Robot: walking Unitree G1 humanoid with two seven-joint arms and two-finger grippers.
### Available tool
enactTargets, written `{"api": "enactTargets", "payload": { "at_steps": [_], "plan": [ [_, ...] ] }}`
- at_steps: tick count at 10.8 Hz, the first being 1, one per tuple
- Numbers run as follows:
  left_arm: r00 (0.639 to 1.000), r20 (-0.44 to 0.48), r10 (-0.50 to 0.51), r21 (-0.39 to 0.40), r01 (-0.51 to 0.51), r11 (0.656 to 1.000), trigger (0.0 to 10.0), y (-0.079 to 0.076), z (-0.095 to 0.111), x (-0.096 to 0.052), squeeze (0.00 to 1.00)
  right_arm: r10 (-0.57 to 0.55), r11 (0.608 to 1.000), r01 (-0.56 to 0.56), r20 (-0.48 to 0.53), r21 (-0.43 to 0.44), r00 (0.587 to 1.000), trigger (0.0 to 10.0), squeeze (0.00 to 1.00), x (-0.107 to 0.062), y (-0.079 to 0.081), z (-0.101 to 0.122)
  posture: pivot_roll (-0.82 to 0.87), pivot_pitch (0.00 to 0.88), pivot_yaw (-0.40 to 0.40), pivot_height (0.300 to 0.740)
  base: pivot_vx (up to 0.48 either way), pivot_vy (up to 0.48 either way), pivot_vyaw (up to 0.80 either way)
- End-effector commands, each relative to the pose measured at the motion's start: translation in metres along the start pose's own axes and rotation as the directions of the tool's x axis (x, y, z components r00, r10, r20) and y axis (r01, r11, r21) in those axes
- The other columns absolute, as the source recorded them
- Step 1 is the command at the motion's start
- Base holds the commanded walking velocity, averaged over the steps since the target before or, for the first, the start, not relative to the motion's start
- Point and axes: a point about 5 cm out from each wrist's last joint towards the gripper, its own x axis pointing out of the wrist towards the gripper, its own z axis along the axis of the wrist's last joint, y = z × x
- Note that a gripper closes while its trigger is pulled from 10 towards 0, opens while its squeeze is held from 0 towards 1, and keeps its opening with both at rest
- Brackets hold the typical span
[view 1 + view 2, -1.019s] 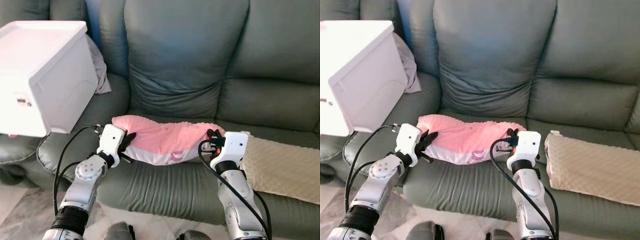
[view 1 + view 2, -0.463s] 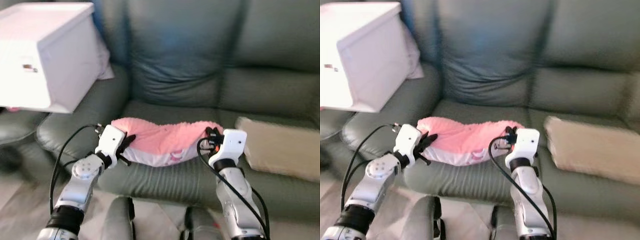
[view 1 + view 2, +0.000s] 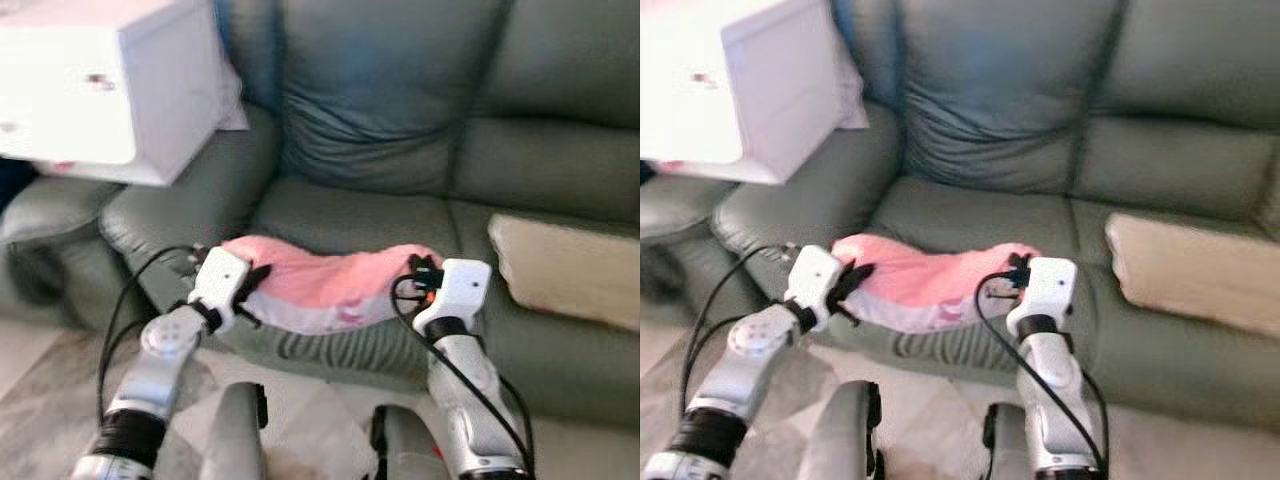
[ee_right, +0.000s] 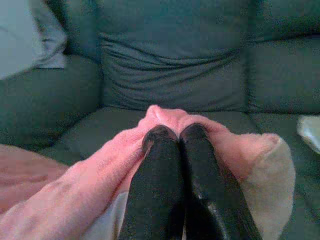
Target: Move the pillow to the sofa
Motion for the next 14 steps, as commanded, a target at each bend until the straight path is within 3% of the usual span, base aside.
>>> {"api": "enactTargets", "payload": {
  "at_steps": [1,3,14],
  "plan": [
    [0.998,0.055,-0.034,0.02,0.032,0.999,10.0,-0.0032,0.0125,0.0039,0.0,-0.005,1.0,0.006,0.033,-0.014,0.999,10.0,0.0,0.0022,-0.0009,0.007,-0.05,0.0,-0.005,0.638,0.0,0.0,0.0],
    [0.997,0.066,-0.042,0.007,0.041,0.999,10.0,-0.0053,0.0125,0.0038,0.0,-0.049,0.997,0.051,0.045,-0.056,0.998,10.0,0.0,0.0009,-0.0065,0.0084,-0.05,0.0,-0.007,0.638,0.126,0.0,0.0],
    [0.997,0.073,-0.041,-0.009,0.042,0.999,10.0,-0.0067,0.0149,0.0099,0.0,-0.03,0.999,0.031,0.037,-0.03,0.999,10.0,0.0,0.0018,-0.0061,0.0091,-0.05,0.0,-0.003,0.638,0.266,0.0,0.0]
  ]
}}
